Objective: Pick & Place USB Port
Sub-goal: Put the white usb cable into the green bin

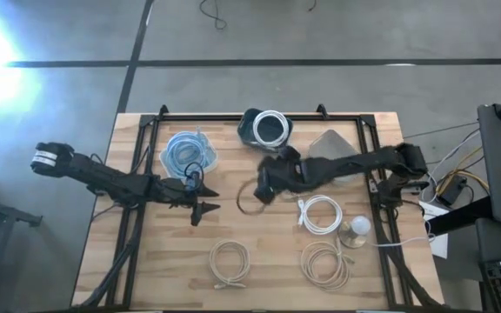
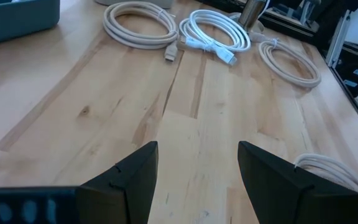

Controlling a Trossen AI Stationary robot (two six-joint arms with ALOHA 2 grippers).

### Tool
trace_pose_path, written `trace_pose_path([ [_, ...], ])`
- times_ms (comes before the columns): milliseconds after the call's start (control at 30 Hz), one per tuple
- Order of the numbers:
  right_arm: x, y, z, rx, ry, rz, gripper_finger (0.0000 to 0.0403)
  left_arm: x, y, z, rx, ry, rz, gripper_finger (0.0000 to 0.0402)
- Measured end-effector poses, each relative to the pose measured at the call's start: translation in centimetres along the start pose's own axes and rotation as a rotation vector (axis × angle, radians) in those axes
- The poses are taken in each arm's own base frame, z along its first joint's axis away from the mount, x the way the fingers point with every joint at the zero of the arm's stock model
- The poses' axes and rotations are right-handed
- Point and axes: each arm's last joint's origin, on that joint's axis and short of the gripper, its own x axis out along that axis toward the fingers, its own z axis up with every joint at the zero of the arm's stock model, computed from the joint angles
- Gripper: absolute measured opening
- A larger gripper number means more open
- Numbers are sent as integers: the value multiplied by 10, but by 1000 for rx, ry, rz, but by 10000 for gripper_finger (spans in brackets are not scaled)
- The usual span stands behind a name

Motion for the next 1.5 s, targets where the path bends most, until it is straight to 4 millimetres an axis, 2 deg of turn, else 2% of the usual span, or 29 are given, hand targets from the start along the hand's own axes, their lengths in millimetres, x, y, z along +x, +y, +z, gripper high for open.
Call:
trace_pose_path([
  [167,-26,18,-30,18,38,12,192,0,0,0,10,-2,3,222],
  [400,-39,32,-85,115,91,29,192,0,1,2,55,-29,35,222],
  [600,-46,29,-128,258,125,11,190,-1,1,9,75,-119,93,222],
  [867,-49,14,-168,443,153,-13,189,-1,-7,27,122,-228,61,222],
  [1000,-48,12,-181,471,196,-11,189,-1,-12,40,177,-260,53,222],
  [1200,-48,13,-186,486,239,-6,189,-2,-19,56,234,-300,46,222],
  [1500,-45,17,-187,511,244,46,189,-1,-18,54,222,-283,40,222],
])
